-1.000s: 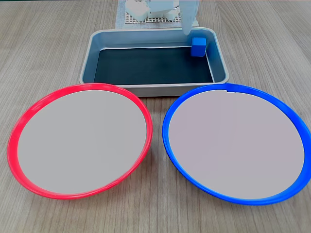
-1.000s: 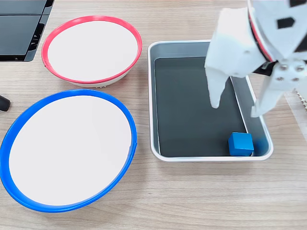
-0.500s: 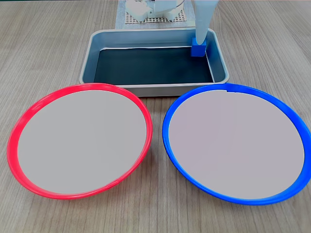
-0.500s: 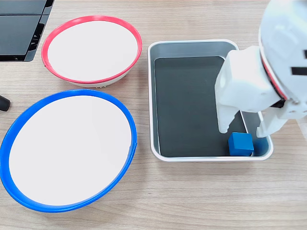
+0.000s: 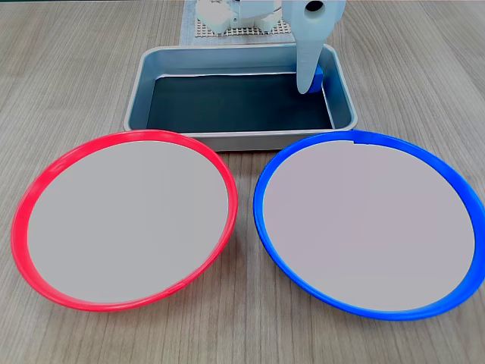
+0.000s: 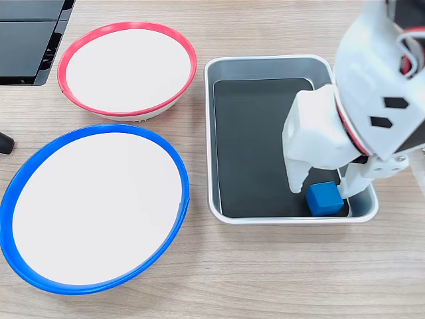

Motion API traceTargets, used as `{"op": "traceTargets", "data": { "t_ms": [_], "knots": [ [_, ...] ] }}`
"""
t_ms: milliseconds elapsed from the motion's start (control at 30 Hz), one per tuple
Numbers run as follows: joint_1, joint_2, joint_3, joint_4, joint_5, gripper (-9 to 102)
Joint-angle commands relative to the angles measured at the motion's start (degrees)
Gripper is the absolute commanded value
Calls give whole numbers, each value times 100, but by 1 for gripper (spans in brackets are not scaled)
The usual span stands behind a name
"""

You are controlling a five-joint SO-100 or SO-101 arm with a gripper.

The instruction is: Move a blue block from tray to blue dish

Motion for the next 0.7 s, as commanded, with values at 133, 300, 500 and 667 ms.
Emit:
{"op": "traceTargets", "data": {
  "t_ms": [133,300,500,667],
  "knots": [
    [-18,-35,149,-264,-9,11],
    [-53,-26,272,-431,53,2],
    [-272,193,211,-413,563,0],
    [-668,1213,0,158,2171,0]
  ]
}}
